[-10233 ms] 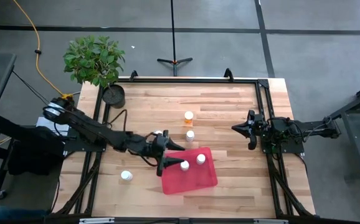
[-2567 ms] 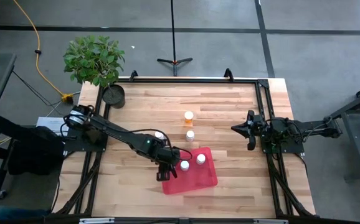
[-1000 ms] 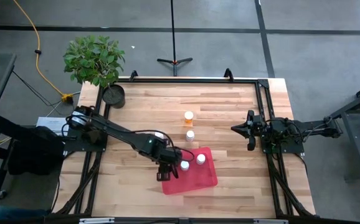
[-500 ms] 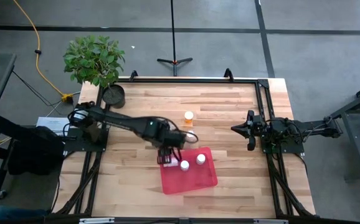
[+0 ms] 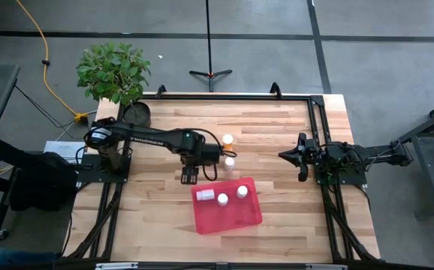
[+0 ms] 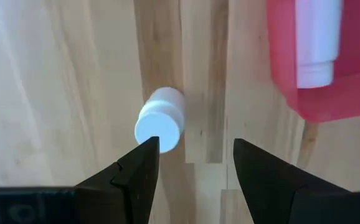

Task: Pick and place pill bottles into a basket
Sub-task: Put the white pill bottle into the bin

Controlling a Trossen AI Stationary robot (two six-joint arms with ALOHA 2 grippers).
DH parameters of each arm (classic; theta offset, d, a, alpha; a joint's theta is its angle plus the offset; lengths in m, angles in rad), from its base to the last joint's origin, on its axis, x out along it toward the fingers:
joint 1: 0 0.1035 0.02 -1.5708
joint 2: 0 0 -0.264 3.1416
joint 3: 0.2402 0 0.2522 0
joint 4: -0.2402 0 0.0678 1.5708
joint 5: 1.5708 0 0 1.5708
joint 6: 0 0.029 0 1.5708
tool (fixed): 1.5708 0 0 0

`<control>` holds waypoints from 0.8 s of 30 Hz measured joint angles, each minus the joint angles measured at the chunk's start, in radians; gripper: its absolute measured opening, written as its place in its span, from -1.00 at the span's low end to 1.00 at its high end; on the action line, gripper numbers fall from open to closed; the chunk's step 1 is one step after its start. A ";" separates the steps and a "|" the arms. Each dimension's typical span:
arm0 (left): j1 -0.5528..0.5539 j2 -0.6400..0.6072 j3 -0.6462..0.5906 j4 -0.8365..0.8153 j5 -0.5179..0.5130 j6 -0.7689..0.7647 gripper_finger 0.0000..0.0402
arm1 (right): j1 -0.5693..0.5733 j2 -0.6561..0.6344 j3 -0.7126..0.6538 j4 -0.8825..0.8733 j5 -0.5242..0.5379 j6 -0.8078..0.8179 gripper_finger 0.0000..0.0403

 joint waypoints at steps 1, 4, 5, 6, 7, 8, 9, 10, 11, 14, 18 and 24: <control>0.006 0.000 -0.003 0.004 0.005 0.015 0.19 | 0.000 0.000 0.000 0.000 0.000 0.000 -1.00; 0.021 0.000 -0.020 0.004 -0.036 0.070 0.19 | 0.000 0.000 0.000 0.000 0.000 0.000 -1.00; 0.027 0.000 -0.024 0.004 -0.063 0.081 0.19 | 0.000 0.000 0.000 0.000 0.000 0.000 -1.00; 0.033 0.000 -0.029 0.006 -0.081 0.086 0.19 | 0.000 0.000 0.000 0.000 0.000 0.000 -1.00; 0.040 0.000 -0.034 0.010 -0.089 0.086 0.19 | 0.000 0.000 0.000 0.000 0.000 0.000 -1.00; 0.047 0.000 -0.044 0.015 -0.082 0.090 0.19 | 0.000 0.000 0.000 0.000 0.000 0.000 -1.00; 0.054 0.000 -0.055 0.023 -0.069 0.100 0.19 | 0.000 0.000 0.000 0.000 0.000 0.000 -1.00; 0.060 0.000 -0.067 0.030 -0.065 0.109 0.19 | 0.000 0.000 0.000 0.000 0.000 0.000 -1.00; 0.060 0.002 -0.081 0.037 -0.064 0.117 0.19 | 0.000 0.000 0.000 0.000 0.000 0.000 -1.00; 0.064 0.007 -0.123 0.055 -0.040 0.132 0.19 | 0.000 0.000 0.000 0.000 0.000 0.000 -1.00; 0.063 0.006 -0.154 0.063 -0.031 0.132 0.19 | 0.000 0.000 0.000 0.000 0.004 0.000 -1.00; 0.063 0.006 -0.159 0.110 -0.023 0.132 0.19 | 0.000 0.000 0.000 0.001 0.013 0.000 -1.00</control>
